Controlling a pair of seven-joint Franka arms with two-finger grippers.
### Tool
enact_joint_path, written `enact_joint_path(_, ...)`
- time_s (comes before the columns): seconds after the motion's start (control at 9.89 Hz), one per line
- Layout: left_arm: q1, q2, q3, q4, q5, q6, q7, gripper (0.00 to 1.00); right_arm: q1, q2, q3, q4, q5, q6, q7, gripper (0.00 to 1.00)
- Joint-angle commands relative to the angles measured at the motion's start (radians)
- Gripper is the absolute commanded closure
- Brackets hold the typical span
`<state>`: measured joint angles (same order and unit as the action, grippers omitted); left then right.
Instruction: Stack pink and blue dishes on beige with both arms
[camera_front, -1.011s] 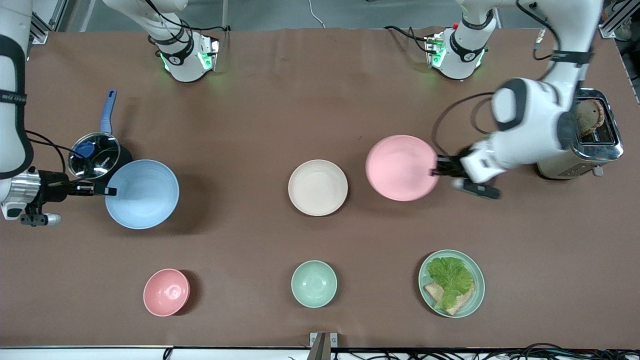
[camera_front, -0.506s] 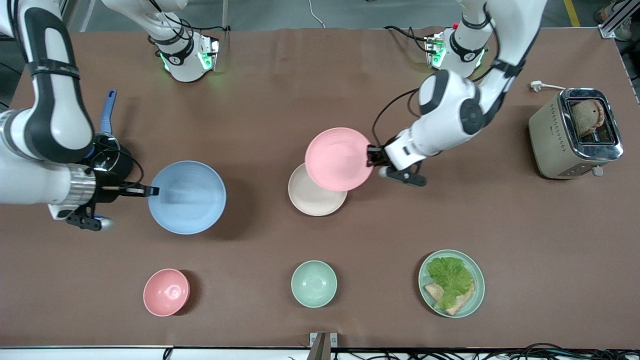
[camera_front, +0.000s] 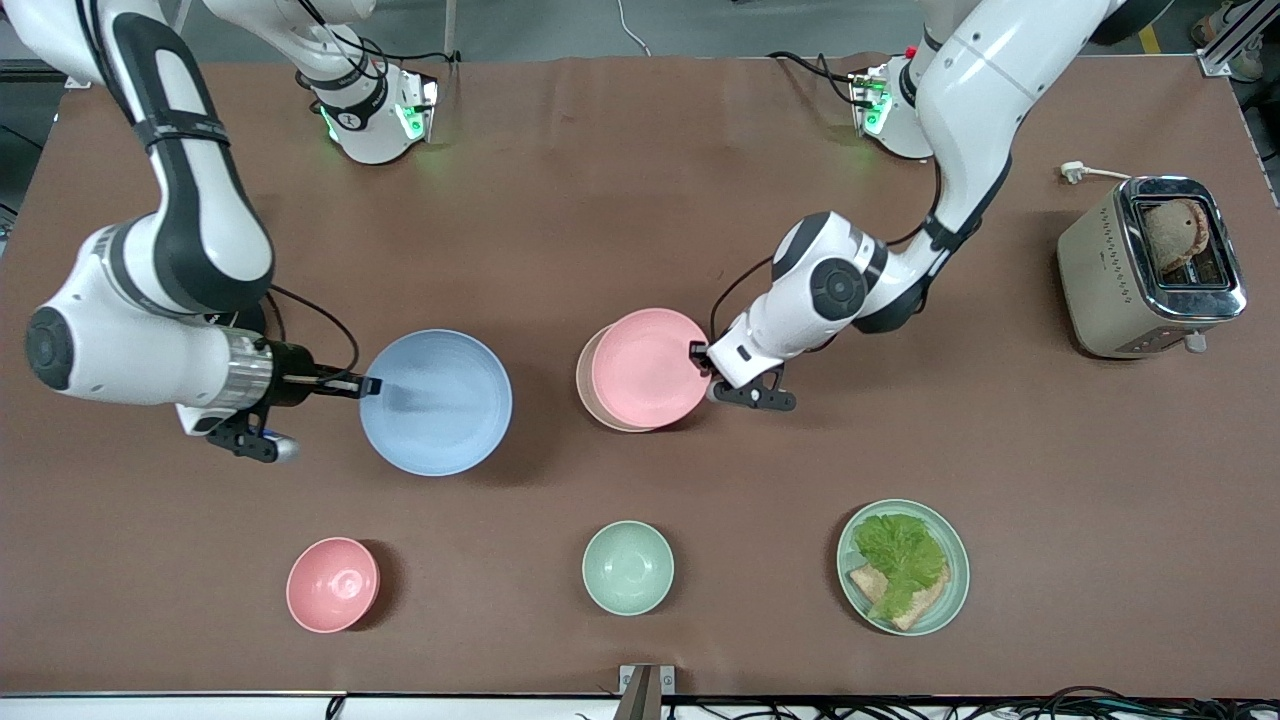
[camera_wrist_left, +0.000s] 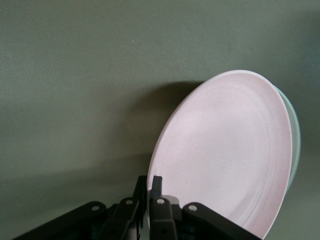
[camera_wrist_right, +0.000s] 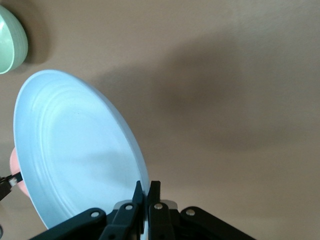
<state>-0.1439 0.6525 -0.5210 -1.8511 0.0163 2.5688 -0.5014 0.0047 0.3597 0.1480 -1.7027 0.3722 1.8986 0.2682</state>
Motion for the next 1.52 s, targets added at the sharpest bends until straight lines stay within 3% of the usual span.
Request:
enact_joint_path(0.0,-0.043,0.078,-0.002,0.056,0.088,0.008,-0.104,0.94,0.000,-0.027,0.088,-0.087,-0.016,0.100,0.086,0.99)
enact_joint_path(0.1,-0.045,0.084,-0.002,0.055,0.099,0.017,-0.114,0.73,0.000,-0.025,0.134,-0.128,-0.016,0.172,0.130,0.99)
enact_joint_path(0.2,-0.049,0.087,-0.002,0.055,0.100,0.022,-0.140,0.32,0.000,-0.024,0.175,-0.165,-0.016,0.230,0.152,0.99)
enact_joint_path(0.3,-0.051,0.085,-0.002,0.052,0.105,0.022,-0.152,0.00,0.000,-0.021,0.201,-0.187,-0.013,0.255,0.154,0.99)
enact_joint_path(0.51,-0.011,0.011,-0.007,0.026,0.109,-0.017,-0.138,0.00,0.001,-0.012,0.251,-0.201,-0.010,0.266,0.155,0.99)
enact_joint_path(0.71,0.100,-0.165,-0.083,-0.014,0.093,-0.177,-0.131,0.00,0.014,0.001,0.272,-0.222,-0.007,0.319,0.157,0.98)
enact_joint_path(0.81,0.101,-0.248,-0.071,-0.011,0.091,-0.300,-0.138,0.00,0.033,0.021,0.281,-0.236,-0.006,0.383,0.160,0.98)
enact_joint_path(0.91,0.101,-0.325,-0.013,-0.007,0.100,-0.434,-0.120,0.00,0.058,0.054,0.295,-0.241,-0.006,0.448,0.192,0.98)
enact_joint_path(1.11,0.110,-0.428,0.057,-0.006,0.091,-0.492,-0.004,0.00,0.136,0.123,0.297,-0.239,-0.006,0.589,0.268,0.98)
enact_joint_path(1.42,0.110,-0.566,0.197,-0.002,0.024,-0.600,0.196,0.00,0.178,0.157,0.298,-0.244,-0.006,0.642,0.284,0.97)
